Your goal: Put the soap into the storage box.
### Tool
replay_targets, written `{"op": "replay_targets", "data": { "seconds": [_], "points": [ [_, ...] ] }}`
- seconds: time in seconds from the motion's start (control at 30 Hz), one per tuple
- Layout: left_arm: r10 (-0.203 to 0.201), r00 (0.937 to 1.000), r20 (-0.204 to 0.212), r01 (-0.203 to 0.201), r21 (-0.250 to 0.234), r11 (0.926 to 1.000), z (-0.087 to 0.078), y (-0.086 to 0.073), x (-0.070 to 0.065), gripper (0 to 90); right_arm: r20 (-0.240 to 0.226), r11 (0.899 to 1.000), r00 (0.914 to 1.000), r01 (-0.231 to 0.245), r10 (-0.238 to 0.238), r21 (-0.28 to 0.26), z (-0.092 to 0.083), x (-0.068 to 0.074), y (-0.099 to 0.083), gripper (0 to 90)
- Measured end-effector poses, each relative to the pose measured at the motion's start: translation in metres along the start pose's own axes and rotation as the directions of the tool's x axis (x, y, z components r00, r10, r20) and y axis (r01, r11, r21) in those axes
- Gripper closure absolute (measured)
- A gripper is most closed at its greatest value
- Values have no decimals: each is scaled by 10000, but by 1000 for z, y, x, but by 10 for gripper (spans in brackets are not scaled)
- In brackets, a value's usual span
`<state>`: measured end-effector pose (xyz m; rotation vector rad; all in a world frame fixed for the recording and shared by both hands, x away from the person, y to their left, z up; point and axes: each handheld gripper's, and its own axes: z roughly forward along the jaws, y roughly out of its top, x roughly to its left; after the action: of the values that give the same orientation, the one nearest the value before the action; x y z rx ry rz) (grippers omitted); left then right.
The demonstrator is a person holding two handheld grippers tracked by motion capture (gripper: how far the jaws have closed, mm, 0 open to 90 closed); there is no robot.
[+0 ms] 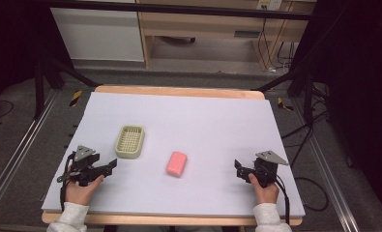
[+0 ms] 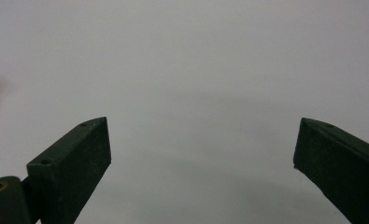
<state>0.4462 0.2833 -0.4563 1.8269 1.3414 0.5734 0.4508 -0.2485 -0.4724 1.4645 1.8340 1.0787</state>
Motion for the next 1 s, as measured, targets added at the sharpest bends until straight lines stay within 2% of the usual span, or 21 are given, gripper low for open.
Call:
{"op": "replay_targets", "data": {
  "seconds": [0.47, 0.7, 1.0],
  "points": [
    [253, 9990, 370, -262, 238, 9994, 0, 2, -17, 271, 179, 9999, 9998, 116, -114, -111, -1, 2, 0, 43],
    [678, 9959, 590, -701, 372, 9968, 3, 3, -32, 271, 267, 9999, 9996, 102, -100, -69, -1, 1, 0, 43],
    [808, 9937, 773, -836, 332, 9959, 3, 5, -40, 266, 271, 9999, 9996, 91, -89, -77, -1, 2, 0, 43]
  ]
}}
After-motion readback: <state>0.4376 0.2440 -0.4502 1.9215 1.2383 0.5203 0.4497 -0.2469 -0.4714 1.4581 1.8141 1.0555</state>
